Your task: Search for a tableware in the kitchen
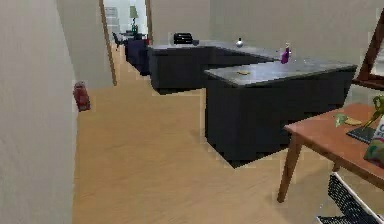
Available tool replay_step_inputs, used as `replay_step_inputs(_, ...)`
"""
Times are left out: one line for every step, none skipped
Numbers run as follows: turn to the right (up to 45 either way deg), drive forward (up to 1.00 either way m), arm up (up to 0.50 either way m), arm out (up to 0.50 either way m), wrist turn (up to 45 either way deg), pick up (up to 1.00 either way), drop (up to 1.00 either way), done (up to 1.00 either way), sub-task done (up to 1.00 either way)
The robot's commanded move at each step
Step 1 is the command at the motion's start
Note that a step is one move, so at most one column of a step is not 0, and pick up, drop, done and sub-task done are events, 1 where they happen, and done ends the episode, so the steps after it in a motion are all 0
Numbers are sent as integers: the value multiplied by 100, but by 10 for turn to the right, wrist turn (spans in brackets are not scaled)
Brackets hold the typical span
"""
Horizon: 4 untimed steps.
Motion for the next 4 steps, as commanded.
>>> replay_step_inputs(0,55,0,0,0,0,0,0,0)
replay_step_inputs(-180,0,0,0,0,0,0,0,0)
replay_step_inputs(0,100,0,0,0,0,0,0,0)
replay_step_inputs(-30,0,0,0,0,0,0,0,0)
